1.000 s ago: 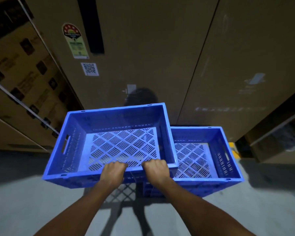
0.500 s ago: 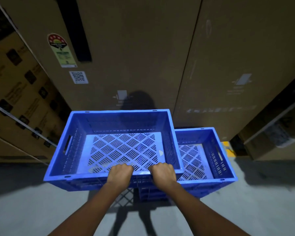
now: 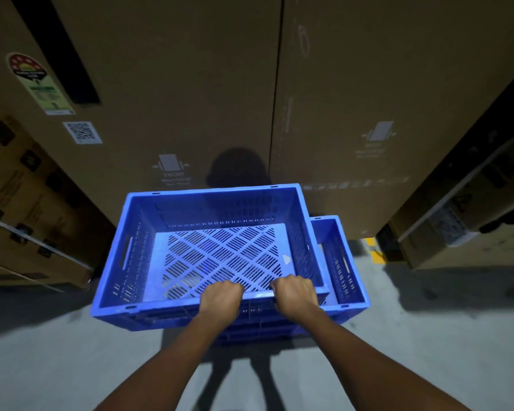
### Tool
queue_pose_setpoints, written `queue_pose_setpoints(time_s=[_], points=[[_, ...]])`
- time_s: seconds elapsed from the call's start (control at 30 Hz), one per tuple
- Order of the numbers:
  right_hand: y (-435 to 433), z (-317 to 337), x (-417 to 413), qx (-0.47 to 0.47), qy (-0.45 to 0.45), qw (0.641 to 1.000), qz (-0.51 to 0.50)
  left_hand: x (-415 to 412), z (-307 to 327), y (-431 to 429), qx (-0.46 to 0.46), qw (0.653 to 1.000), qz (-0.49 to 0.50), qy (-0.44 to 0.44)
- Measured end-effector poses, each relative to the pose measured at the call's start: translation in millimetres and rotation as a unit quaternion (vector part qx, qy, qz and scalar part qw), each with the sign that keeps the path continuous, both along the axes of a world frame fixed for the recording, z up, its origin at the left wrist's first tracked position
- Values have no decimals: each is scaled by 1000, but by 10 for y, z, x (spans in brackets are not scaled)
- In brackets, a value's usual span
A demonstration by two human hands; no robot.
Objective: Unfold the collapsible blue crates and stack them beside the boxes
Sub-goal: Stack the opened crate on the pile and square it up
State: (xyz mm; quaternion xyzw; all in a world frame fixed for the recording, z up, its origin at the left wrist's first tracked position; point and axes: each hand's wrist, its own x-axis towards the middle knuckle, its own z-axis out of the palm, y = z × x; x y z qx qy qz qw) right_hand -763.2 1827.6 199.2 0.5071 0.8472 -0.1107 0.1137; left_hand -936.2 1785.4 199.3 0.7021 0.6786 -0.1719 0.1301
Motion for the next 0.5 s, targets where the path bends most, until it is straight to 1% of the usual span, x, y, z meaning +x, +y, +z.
queue_pose_setpoints(time_s=[0.13, 0.27, 0.5], points=[[135, -22, 368, -6, -3, 1000, -17, 382, 12, 126, 6, 1000, -14, -3], [232, -49, 702, -5, -8, 1000, -26, 716, 15, 216, 8, 1000, -6, -9], [381, -76, 1124, -4, -22, 999, -27, 1129, 12, 356, 5, 1000, -10, -23]])
